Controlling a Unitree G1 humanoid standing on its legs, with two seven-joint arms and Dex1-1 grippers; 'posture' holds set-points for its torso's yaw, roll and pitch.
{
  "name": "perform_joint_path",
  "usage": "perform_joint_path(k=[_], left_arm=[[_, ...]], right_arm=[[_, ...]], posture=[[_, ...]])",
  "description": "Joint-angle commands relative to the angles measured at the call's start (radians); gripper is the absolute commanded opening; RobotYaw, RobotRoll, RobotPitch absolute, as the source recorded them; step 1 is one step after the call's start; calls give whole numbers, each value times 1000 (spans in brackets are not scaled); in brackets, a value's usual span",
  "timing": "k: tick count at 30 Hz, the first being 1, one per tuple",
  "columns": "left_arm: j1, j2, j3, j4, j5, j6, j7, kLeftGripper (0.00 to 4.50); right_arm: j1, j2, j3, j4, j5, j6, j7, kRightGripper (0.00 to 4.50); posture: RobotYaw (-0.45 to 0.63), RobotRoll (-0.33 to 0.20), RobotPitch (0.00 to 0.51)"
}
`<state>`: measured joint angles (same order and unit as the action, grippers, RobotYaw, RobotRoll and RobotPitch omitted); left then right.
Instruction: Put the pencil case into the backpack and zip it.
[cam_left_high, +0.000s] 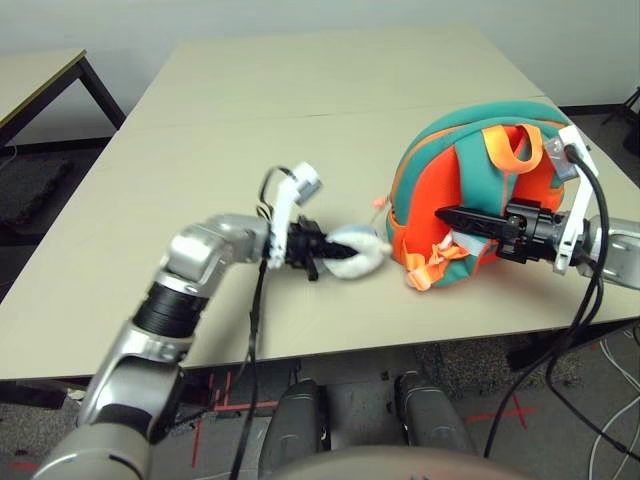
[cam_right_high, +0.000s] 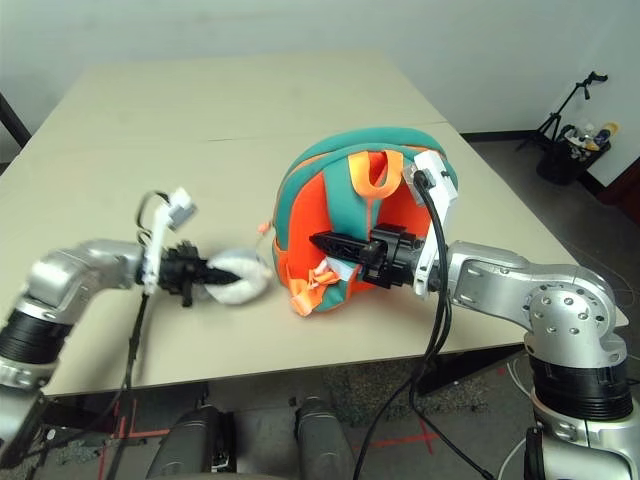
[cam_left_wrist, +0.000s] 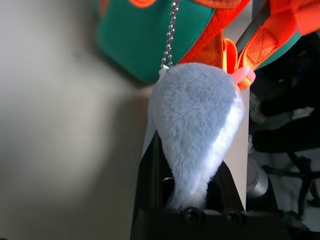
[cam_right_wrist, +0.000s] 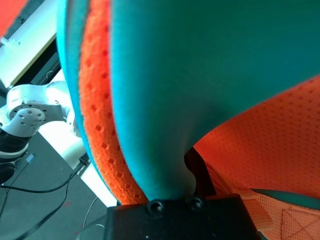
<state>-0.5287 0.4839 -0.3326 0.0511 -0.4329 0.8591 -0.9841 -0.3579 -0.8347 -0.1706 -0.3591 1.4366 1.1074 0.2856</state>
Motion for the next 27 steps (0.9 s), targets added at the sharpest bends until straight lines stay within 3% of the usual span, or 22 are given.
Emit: perform_joint_path(k=[1,2,5,9,11,13,14,15,17,19,23,27], left_arm=[[12,4,35,-21,3,43,44,282],[4,8,68,-55,-15,70,60,282],[-17,52,237,-215,-134,235,107,1328],[-1,169,518,-373,-356,546,112,2739],[30,247,647,-391,-421,667,101,3447],[47,269,773,-365,-426,723,142,4125],[57,267,823,-346,-396,711,187,4457],[68,265,860,-324,-353,682,239,4486],[102,242,898,-259,-230,530,369,4486],[115,183,920,-188,-125,343,494,4486],[167,77,912,-80,54,-89,650,4486],[221,-20,915,-18,114,-347,723,4486]], right_arm=[[37,-43,-4,-37,-51,28,2,161],[55,-64,-18,-52,-65,31,1,511],[151,-171,-165,-101,24,72,-31,1510],[338,-367,-469,-53,283,199,-23,2845],[461,-440,-646,30,418,282,3,3468],[519,-481,-789,117,351,372,39,4093],[541,-494,-840,161,265,401,46,4414],[565,-502,-868,189,162,403,58,4464],[563,-481,-792,247,-55,231,93,4464],[479,-425,-620,300,-245,4,108,4464],[166,-199,-329,463,-542,-347,102,4464],[-46,-20,-205,750,-800,-691,132,4464]], posture=[[-27,0,65],[-27,0,65],[-29,0,64],[-19,0,71],[-12,0,73],[-7,0,75],[-9,0,76],[-9,0,76],[7,0,75],[18,0,71],[42,0,67],[81,0,63]])
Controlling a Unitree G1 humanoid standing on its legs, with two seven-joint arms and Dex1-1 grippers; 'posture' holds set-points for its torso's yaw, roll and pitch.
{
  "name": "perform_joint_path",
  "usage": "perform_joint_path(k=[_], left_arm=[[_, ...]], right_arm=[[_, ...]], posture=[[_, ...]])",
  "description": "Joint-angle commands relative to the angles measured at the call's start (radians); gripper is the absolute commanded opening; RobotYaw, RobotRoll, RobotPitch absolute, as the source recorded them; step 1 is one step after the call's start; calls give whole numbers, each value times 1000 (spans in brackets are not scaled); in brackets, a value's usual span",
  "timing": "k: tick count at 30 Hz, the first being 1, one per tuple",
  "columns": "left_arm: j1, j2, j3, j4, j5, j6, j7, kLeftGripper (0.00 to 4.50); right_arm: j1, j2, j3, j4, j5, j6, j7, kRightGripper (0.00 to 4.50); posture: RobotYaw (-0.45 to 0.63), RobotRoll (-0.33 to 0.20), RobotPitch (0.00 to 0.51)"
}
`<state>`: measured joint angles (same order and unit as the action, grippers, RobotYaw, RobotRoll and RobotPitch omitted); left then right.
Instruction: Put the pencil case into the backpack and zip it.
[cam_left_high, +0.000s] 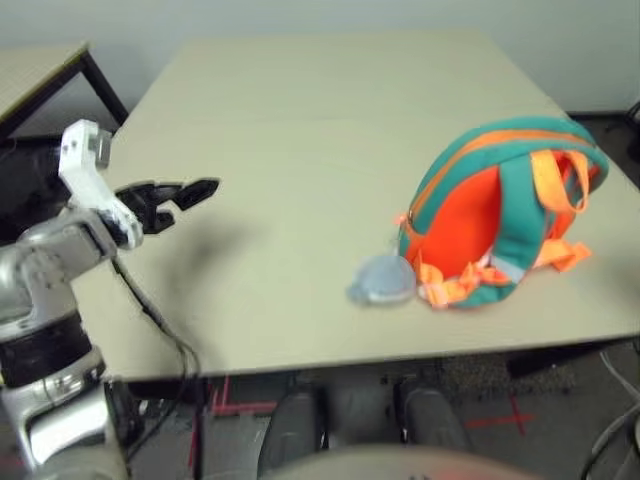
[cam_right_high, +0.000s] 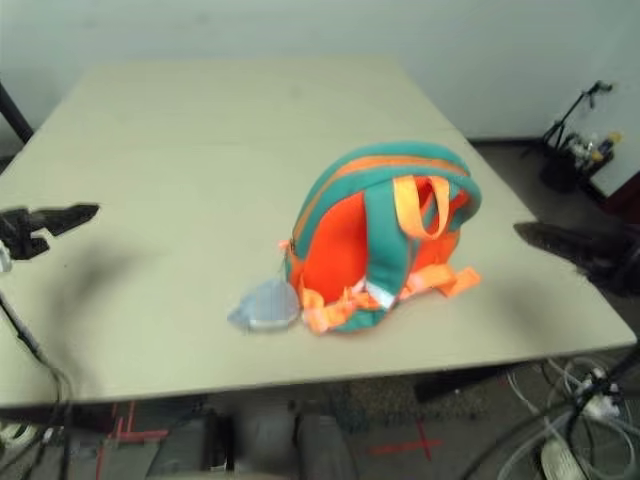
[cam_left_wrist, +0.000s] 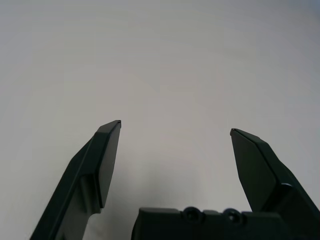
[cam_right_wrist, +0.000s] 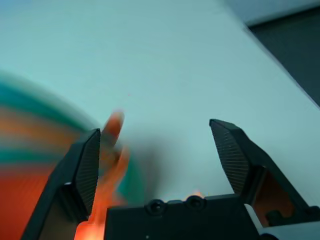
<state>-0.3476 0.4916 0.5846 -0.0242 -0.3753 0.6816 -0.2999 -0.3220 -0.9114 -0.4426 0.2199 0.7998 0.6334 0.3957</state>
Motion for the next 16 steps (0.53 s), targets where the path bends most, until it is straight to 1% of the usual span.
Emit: perform_joint_path(k=[1,2,5,8,10,13,16], left_arm=[[53,-35,-8,85,69,-230,39,4486],[59,-46,-17,105,78,-275,43,4486],[76,-62,-44,185,120,-438,60,4486],[84,-77,-43,238,134,-527,97,4486],[101,-82,-40,274,140,-574,115,4486],[120,-86,-50,295,137,-603,122,4486],[93,-87,-70,334,131,-612,124,4486]], right_arm=[[-121,84,86,240,-211,-291,34,4464],[-158,99,94,315,-253,-358,38,4464],[-258,151,99,527,-331,-519,64,4464],[-302,177,93,661,-375,-614,95,4464],[-301,201,92,710,-394,-661,113,4464],[-282,231,86,727,-403,-699,135,4464],[-245,250,84,699,-405,-704,153,4464]], posture=[[81,0,63],[94,0,64],[101,0,64],[104,0,73],[102,0,75],[103,0,80],[90,0,83]])
